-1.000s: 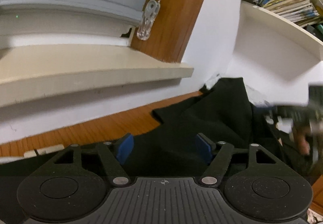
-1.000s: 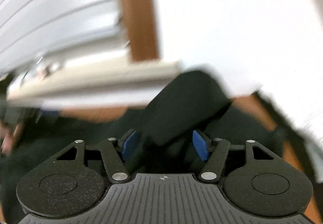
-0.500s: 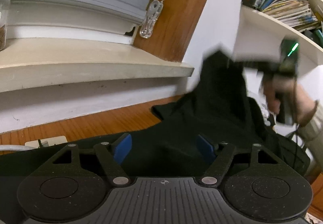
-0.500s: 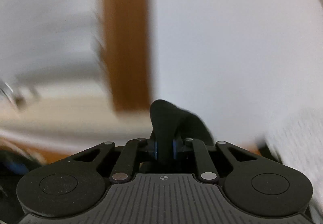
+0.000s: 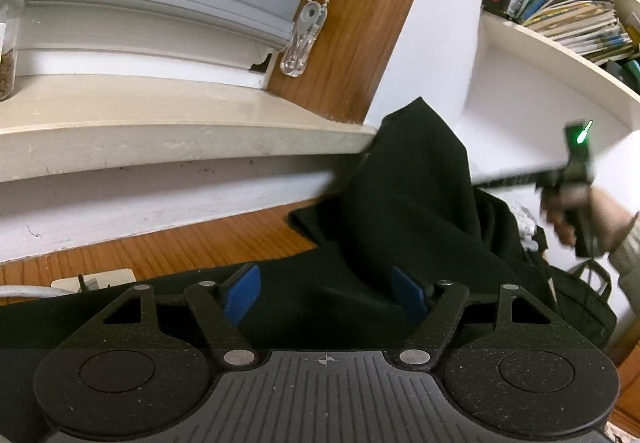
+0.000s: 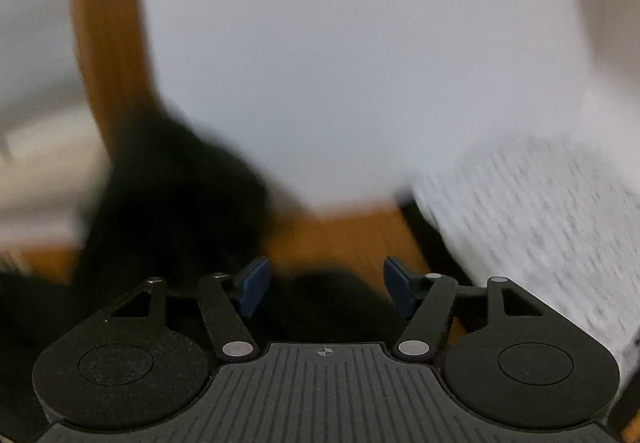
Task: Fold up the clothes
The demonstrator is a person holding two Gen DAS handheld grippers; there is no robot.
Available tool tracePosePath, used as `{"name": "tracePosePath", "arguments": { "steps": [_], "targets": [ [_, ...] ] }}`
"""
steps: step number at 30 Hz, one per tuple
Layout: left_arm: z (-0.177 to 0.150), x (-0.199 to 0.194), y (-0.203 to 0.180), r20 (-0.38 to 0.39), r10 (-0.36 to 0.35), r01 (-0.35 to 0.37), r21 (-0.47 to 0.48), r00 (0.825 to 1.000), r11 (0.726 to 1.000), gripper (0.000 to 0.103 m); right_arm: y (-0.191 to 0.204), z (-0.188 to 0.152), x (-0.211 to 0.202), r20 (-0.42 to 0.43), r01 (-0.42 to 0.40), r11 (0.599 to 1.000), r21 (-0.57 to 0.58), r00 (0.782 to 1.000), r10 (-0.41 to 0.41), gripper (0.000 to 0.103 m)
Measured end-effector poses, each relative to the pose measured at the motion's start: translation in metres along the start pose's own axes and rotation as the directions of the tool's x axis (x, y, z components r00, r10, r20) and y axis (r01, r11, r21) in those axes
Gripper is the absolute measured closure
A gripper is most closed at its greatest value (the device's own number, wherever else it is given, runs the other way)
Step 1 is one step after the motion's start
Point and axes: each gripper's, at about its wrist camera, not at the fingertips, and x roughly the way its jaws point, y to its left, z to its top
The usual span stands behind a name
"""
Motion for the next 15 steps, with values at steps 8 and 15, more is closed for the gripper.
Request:
{"name": "tracePosePath", "arguments": {
  "steps": [8, 15],
  "targets": [
    [-0.001, -0.002, 0.001, 0.008, -0.004, 0.004, -0.006, 1.0, 1.0, 0.027, -0.009, -0.028, 0.032, -0.147, 0.065, 0.998, -0.023, 0.987, -0.068, 0.069],
    [0.001, -0.005, 0.006, 0.037, -0.018, 0.019, -0.034, 0.999, 0.999, 0.027, -0.018, -0.011, -0.068, 0.157, 0.218, 0.975, -0.046, 0.965, -0.208, 0.076]
  ]
}}
